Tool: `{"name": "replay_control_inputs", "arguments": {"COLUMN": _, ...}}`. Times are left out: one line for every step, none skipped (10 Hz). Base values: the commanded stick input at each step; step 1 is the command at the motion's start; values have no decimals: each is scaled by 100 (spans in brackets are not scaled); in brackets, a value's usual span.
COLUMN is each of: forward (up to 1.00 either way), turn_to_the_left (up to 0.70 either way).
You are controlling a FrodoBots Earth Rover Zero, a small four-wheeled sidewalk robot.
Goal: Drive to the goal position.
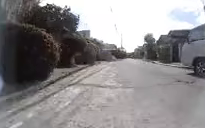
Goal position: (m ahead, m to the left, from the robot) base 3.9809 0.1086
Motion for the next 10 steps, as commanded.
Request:
{"name": "replay_control_inputs", "arguments": {"forward": 100, "turn_to_the_left": 2}}
{"name": "replay_control_inputs", "arguments": {"forward": 100, "turn_to_the_left": 0}}
{"name": "replay_control_inputs", "arguments": {"forward": 100, "turn_to_the_left": 0}}
{"name": "replay_control_inputs", "arguments": {"forward": 100, "turn_to_the_left": 0}}
{"name": "replay_control_inputs", "arguments": {"forward": 100, "turn_to_the_left": 0}}
{"name": "replay_control_inputs", "arguments": {"forward": 100, "turn_to_the_left": 0}}
{"name": "replay_control_inputs", "arguments": {"forward": 100, "turn_to_the_left": 0}}
{"name": "replay_control_inputs", "arguments": {"forward": 100, "turn_to_the_left": 0}}
{"name": "replay_control_inputs", "arguments": {"forward": 100, "turn_to_the_left": -16}}
{"name": "replay_control_inputs", "arguments": {"forward": 100, "turn_to_the_left": -40}}
